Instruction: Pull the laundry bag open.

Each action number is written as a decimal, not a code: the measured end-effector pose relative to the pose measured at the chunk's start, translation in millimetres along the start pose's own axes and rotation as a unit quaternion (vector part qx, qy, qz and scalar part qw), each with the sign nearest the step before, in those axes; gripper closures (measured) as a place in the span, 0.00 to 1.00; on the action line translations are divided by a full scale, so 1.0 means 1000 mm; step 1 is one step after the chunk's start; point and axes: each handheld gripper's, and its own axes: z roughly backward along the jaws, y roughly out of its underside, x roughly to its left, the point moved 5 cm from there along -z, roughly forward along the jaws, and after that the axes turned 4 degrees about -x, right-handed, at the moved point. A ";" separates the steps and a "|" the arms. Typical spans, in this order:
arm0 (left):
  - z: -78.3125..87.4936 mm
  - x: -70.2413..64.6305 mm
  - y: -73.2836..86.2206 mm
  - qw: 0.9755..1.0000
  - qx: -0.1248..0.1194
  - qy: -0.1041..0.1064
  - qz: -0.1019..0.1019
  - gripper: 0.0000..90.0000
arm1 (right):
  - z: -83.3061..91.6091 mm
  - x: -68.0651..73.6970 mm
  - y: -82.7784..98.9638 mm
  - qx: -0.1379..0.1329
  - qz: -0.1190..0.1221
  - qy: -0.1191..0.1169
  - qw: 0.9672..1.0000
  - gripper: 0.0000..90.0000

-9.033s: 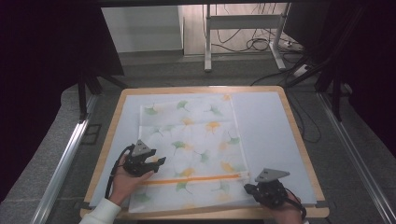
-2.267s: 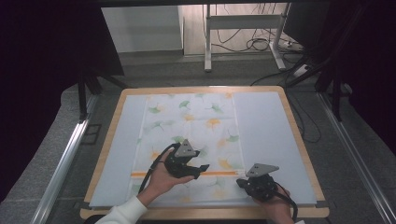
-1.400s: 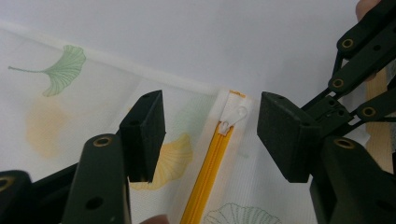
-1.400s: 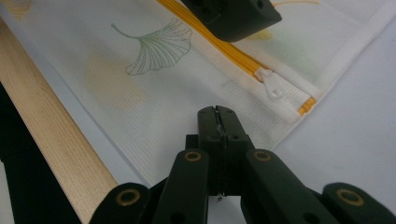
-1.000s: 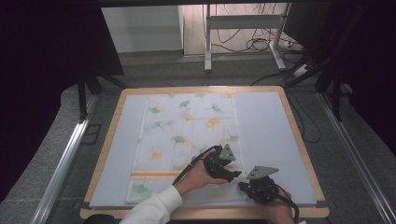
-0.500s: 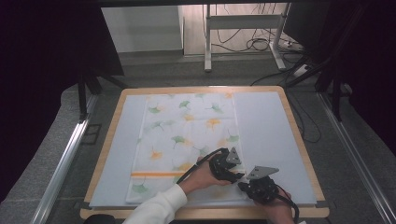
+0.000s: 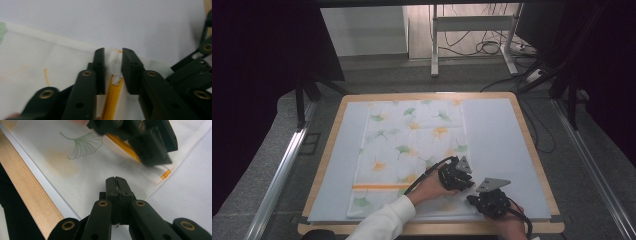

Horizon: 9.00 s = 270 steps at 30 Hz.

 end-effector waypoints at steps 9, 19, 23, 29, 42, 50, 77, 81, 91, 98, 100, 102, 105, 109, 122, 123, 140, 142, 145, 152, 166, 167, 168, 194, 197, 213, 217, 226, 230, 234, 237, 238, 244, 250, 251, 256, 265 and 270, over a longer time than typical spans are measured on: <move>-0.002 -0.006 -0.001 1.000 0.009 -0.013 -0.017 0.91 | 0.000 0.000 0.000 0.001 -0.001 -0.001 1.000 0.99; 0.000 -0.011 -0.001 0.999 0.016 -0.030 -0.030 0.95 | 0.000 0.000 0.000 0.001 0.003 -0.001 1.000 0.98; 0.001 -0.011 0.000 0.999 0.015 -0.030 -0.028 0.95 | 0.000 0.000 0.000 0.001 0.002 -0.001 1.000 0.98; 0.000 -0.010 0.001 0.999 0.011 -0.026 -0.021 0.95 | -0.001 -0.004 -0.003 -0.001 0.005 0.007 1.000 0.98; 0.001 -0.010 0.001 0.999 0.017 -0.033 -0.030 0.95 | -0.005 -0.020 -0.006 -0.006 -0.013 0.043 0.999 0.99; 0.003 -0.009 0.002 0.999 0.020 -0.029 -0.023 0.95 | -0.005 -0.021 -0.005 -0.010 -0.020 0.042 0.999 0.99; 0.018 -0.003 0.019 0.999 0.021 -0.029 -0.006 0.98 | -0.005 -0.021 -0.005 -0.011 -0.026 0.037 0.999 0.99; 0.019 -0.003 0.020 0.999 0.019 -0.025 -0.004 0.99 | -0.004 -0.021 -0.005 -0.010 -0.025 0.037 0.999 0.99; 0.020 -0.003 0.020 0.999 0.023 -0.022 -0.004 1.00 | -0.005 -0.020 -0.005 -0.012 -0.019 0.039 0.999 0.99; 0.020 -0.003 0.020 1.000 0.025 -0.020 -0.002 1.00 | -0.005 -0.020 -0.005 -0.011 -0.015 0.041 0.999 0.99; 0.021 -0.004 0.021 1.000 0.025 -0.019 -0.002 1.00 | -0.005 -0.020 -0.005 -0.011 -0.015 0.041 0.999 0.99; 0.021 -0.004 0.021 0.999 0.027 -0.019 -0.004 1.00 | -0.005 -0.020 -0.005 -0.011 -0.015 0.041 0.999 0.99; 0.022 -0.005 0.021 0.999 0.028 -0.019 -0.006 1.00 | -0.005 -0.020 -0.005 -0.011 -0.015 0.041 0.999 0.99; 0.023 -0.006 0.022 0.999 0.031 -0.021 -0.012 1.00 | -0.005 -0.020 -0.005 -0.011 -0.015 0.042 0.999 0.99; 0.019 -0.004 0.020 1.000 0.019 -0.017 -0.009 1.00 | -0.013 -0.029 -0.014 -0.022 -0.059 0.030 0.998 0.99; 0.019 -0.004 0.020 1.000 0.019 -0.019 -0.009 1.00 | -0.014 -0.030 -0.014 -0.021 -0.061 0.028 0.998 0.99; 0.024 -0.006 0.022 0.998 0.041 -0.037 -0.032 1.00 | -0.013 -0.033 -0.012 -0.018 -0.086 0.015 0.996 1.00; 0.026 -0.006 0.023 0.998 0.045 -0.037 -0.032 1.00 | -0.013 -0.033 -0.012 -0.018 -0.085 0.015 0.996 1.00; 0.028 -0.004 0.026 0.998 0.044 -0.036 -0.027 1.00 | -0.013 -0.034 -0.012 -0.018 -0.085 0.015 0.996 1.00; 0.037 0.002 0.035 0.999 0.037 -0.028 -0.006 1.00 | -0.013 -0.033 -0.012 -0.021 -0.081 0.016 0.996 1.00; 0.051 0.002 0.048 0.999 0.031 -0.034 0.008 1.00 | -0.013 -0.032 -0.012 -0.018 -0.073 0.019 0.997 1.00; 0.052 0.002 0.049 0.999 0.030 -0.034 0.011 1.00 | -0.013 -0.032 -0.012 -0.018 -0.073 0.019 0.997 1.00; 0.053 0.003 0.050 0.999 0.029 -0.034 0.012 1.00 | -0.013 -0.032 -0.012 -0.018 -0.073 0.019 0.997 1.00; 0.061 0.003 0.059 0.998 0.025 -0.042 0.033 1.00 | -0.014 -0.033 -0.013 -0.020 -0.071 0.015 0.997 0.99; 0.059 0.004 0.058 0.998 0.022 -0.040 0.036 1.00 | -0.015 -0.030 -0.016 -0.022 -0.061 0.015 0.998 0.99; 0.060 0.003 0.055 0.998 0.035 -0.051 0.013 1.00 | -0.024 -0.032 -0.025 -0.021 -0.071 0.020 0.997 1.00; 0.062 0.004 0.057 0.998 0.036 -0.050 0.016 1.00 | -0.024 -0.033 -0.025 -0.022 -0.075 0.017 0.997 1.00; 0.070 0.006 0.064 0.997 0.042 -0.054 0.020 1.00 | -0.024 -0.033 -0.024 -0.022 -0.076 0.015 0.997 1.00; 0.076 0.009 0.069 0.997 0.040 -0.055 0.030 1.00 | -0.024 -0.033 -0.024 -0.022 -0.073 0.017 0.997 1.00; 0.081 0.011 0.073 0.997 0.041 -0.058 0.032 1.00 | -0.024 -0.033 -0.024 -0.023 -0.073 0.017 0.997 1.00; 0.084 0.012 0.076 0.997 0.043 -0.061 0.035 1.00 | -0.024 -0.033 -0.024 -0.023 -0.071 0.018 0.997 1.00; 0.086 0.012 0.077 0.997 0.043 -0.061 0.035 1.00 | -0.024 -0.033 -0.024 -0.023 -0.071 0.018 0.997 1.00; 0.093 0.014 0.084 0.996 0.045 -0.065 0.041 1.00 | -0.024 -0.033 -0.024 -0.024 -0.070 0.018 0.997 1.00; 0.100 0.014 0.090 0.996 0.046 -0.069 0.044 1.00 | -0.024 -0.033 -0.024 -0.025 -0.069 0.018 0.997 1.00; 0.101 0.014 0.091 0.995 0.045 -0.070 0.046 1.00 | -0.024 -0.033 -0.024 -0.025 -0.070 0.018 0.997 1.00; 0.107 0.014 0.097 0.995 0.048 -0.077 0.045 1.00 | -0.024 -0.033 -0.024 -0.024 -0.070 0.019 0.997 1.00; 0.118 0.016 0.107 0.994 0.045 -0.082 0.055 1.00 | -0.024 -0.032 -0.024 -0.026 -0.069 0.019 0.997 1.00; 0.118 0.016 0.108 0.994 0.044 -0.081 0.055 1.00 | -0.024 -0.033 -0.024 -0.026 -0.069 0.019 0.997 1.00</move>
